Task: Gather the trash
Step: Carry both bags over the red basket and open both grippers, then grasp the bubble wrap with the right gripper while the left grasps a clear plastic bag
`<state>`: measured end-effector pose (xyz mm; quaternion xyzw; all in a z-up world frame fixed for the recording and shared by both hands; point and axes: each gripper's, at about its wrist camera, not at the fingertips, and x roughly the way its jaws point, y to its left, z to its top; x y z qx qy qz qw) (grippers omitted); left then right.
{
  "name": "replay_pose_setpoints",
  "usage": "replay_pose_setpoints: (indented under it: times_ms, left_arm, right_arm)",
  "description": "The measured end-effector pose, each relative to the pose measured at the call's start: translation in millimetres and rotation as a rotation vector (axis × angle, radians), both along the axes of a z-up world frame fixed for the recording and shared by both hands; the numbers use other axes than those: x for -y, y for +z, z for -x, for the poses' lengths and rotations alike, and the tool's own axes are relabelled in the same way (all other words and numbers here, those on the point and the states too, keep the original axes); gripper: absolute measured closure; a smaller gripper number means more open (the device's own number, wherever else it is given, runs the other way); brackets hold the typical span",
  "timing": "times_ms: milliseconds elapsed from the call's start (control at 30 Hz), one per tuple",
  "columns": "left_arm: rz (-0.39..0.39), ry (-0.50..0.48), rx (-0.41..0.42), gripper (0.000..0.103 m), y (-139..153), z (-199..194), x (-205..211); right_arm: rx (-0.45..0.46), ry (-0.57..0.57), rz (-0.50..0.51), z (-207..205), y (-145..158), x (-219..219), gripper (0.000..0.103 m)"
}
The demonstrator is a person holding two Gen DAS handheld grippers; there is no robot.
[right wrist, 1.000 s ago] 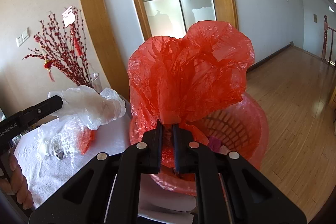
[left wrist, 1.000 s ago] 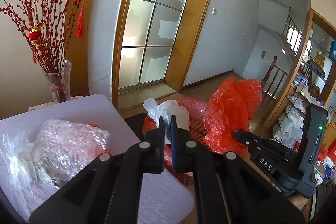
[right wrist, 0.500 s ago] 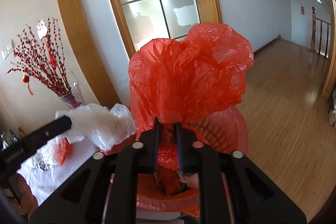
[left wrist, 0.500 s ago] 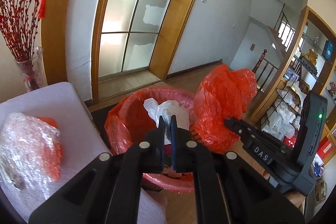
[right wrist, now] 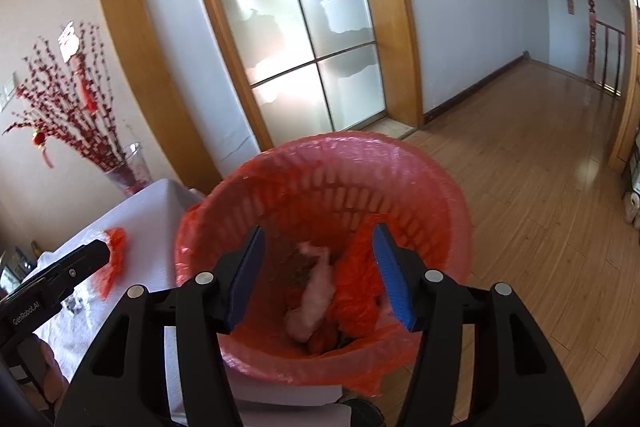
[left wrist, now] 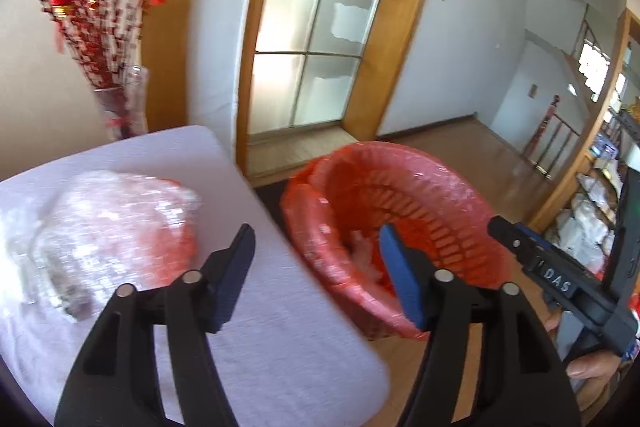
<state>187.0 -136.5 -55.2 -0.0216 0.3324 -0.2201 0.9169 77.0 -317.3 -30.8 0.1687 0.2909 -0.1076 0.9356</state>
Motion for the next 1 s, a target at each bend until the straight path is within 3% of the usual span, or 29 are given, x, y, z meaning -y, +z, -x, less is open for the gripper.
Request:
replay_pose_setpoints:
  times_ms: [67, 367, 567, 667, 833, 1000]
  left_arm:
    - [-0.023, 0.053, 0.017, 0.029, 3, 9, -16]
    - [-0.087, 0.292, 0.067, 0.028, 17, 31, -106]
    - [-0.146, 0.498, 0.096, 0.028, 24, 44, -181]
    - [-0.162, 0.569, 0.105, 0.028, 26, 50, -208]
    - [-0.145, 0.641, 0.084, 0.028, 26, 57, -249]
    - [-0.125, 0.662, 0.061, 0.028, 22, 62, -272]
  right_arm:
    - [0.004, 0.032, 0.012, -1, 4, -11, 0.046]
    - [0.024, 0.227, 0.007, -20, 15, -80, 0.046]
    - [0.001, 0.425, 0.031, -45, 16, -156, 0.063]
    - [-0.018, 0.510, 0.046, -61, 14, -195, 0.065]
    - [-0.043, 0.603, 0.082, -88, 9, -250, 0.065]
    - [-0.087, 0.597, 0.198, -110, 3, -285, 0.061]
